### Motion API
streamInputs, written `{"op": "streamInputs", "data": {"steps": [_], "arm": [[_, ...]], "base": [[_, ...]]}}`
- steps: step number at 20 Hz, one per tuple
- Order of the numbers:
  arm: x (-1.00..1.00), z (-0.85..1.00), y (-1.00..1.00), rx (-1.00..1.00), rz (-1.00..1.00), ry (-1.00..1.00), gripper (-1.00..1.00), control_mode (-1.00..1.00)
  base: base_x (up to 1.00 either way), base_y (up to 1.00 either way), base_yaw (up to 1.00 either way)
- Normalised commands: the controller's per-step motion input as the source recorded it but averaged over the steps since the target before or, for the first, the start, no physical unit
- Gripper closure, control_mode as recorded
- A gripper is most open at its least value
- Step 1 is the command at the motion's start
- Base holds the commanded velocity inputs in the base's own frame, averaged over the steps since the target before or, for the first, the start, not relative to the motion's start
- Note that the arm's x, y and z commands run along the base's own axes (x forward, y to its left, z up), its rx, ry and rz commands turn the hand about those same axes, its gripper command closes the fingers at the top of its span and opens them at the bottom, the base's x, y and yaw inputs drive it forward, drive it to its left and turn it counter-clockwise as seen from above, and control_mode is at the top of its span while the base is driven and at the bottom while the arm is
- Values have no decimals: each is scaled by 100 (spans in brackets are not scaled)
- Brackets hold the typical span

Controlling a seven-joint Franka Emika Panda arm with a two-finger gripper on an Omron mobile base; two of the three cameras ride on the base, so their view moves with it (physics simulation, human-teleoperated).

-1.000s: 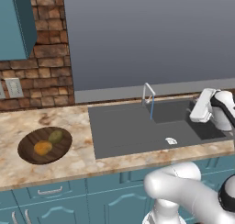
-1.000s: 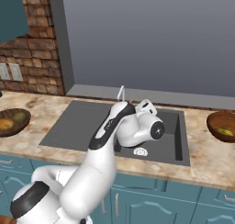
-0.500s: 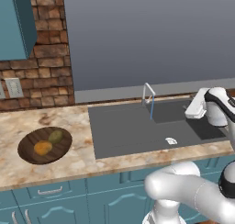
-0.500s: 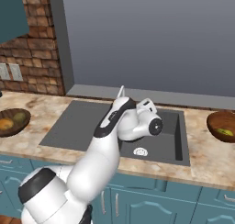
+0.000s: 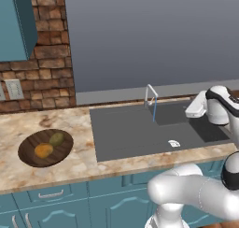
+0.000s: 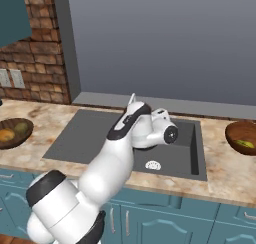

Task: Pick the potatos from the sink and place them in one bowl. Place the pear in the other bowl. Then turn off the sink faucet.

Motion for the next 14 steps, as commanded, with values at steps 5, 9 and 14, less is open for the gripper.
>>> {"op": "streamInputs", "data": {"steps": [5, 9, 14], "arm": [[18, -10, 1, 10, 0, 9, -100, -100], [25, -15, 3, 8, 0, 7, -100, -100], [34, -22, 3, 1, 0, 1, -100, -100]], "base": [[0, 0, 0], [0, 0, 0], [0, 0, 0]]}}
